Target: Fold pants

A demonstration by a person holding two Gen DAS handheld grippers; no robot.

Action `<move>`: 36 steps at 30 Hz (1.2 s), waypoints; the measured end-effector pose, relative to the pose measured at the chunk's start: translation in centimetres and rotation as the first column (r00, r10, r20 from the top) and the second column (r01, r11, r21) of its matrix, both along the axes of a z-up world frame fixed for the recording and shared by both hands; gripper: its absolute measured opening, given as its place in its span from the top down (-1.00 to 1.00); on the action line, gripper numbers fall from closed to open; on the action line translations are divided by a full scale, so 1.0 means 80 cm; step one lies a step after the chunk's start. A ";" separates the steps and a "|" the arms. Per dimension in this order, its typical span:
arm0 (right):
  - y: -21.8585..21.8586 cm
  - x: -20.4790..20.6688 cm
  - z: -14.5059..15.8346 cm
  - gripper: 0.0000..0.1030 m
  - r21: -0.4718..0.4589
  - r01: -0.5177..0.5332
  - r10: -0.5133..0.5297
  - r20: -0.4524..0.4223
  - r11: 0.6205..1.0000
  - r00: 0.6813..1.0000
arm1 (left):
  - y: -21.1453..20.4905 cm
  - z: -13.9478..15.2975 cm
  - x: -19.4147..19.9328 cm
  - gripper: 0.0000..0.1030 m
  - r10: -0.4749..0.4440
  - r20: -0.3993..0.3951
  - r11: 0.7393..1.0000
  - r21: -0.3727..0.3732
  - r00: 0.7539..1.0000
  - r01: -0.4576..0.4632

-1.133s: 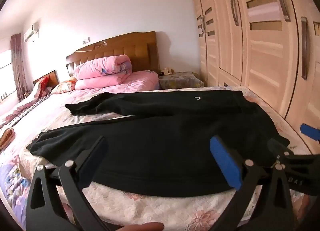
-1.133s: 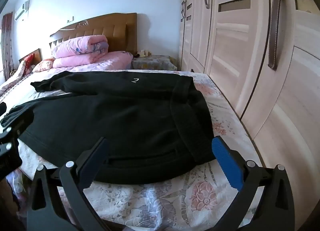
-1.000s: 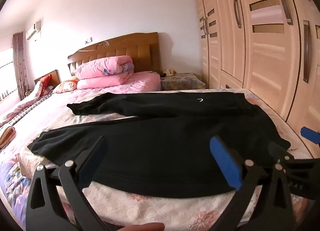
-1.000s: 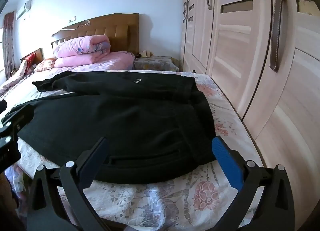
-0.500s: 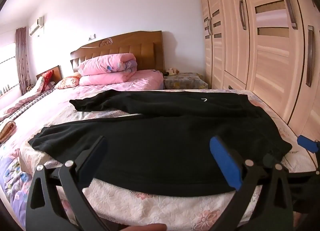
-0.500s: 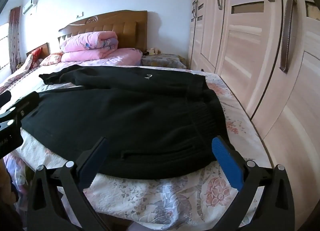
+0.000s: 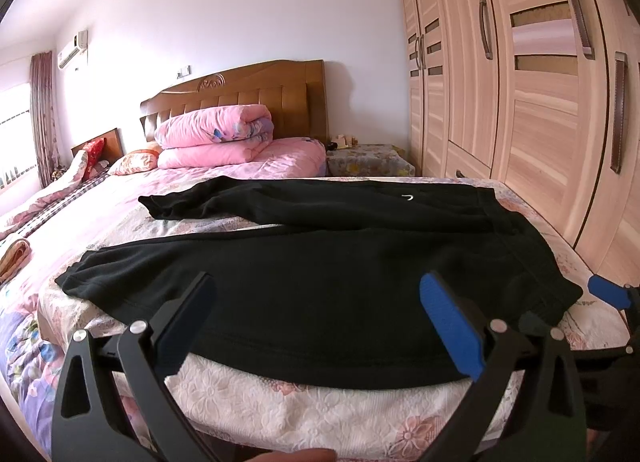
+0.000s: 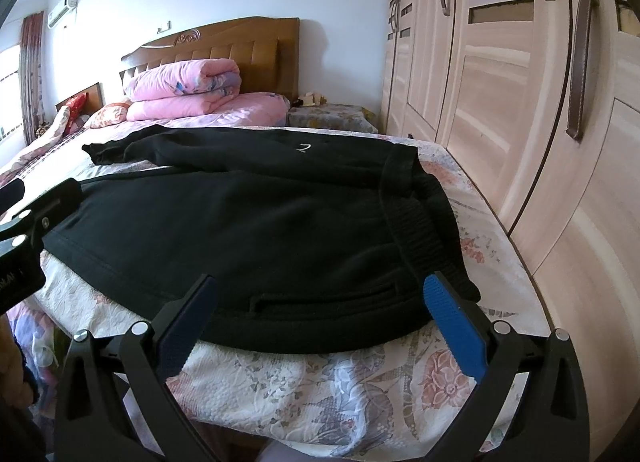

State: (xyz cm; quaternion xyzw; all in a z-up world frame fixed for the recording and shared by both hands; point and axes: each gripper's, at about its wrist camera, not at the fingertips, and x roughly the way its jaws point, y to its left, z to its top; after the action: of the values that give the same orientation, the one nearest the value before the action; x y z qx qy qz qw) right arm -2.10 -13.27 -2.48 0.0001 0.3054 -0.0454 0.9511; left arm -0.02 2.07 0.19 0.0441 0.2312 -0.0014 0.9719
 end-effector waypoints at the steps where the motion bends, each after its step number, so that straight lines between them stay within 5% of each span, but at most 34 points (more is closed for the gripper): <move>1: 0.000 0.000 0.000 -0.92 0.003 0.000 0.000 -0.002 1.000 1.000 | 0.000 0.000 0.000 -0.97 0.000 0.000 1.000 0.000 1.000 0.000; 36: 0.000 -0.003 -0.002 -0.92 0.007 0.002 -0.002 0.003 1.000 1.000 | 0.008 -0.009 -0.003 -0.97 0.001 -0.034 1.000 -0.004 0.999 -0.001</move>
State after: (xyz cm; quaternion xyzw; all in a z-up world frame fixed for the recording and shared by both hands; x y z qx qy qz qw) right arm -2.30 -13.26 -2.60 0.0039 0.3041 -0.0452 0.9516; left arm -0.25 2.71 -0.55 0.0421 0.2475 -0.0022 0.9680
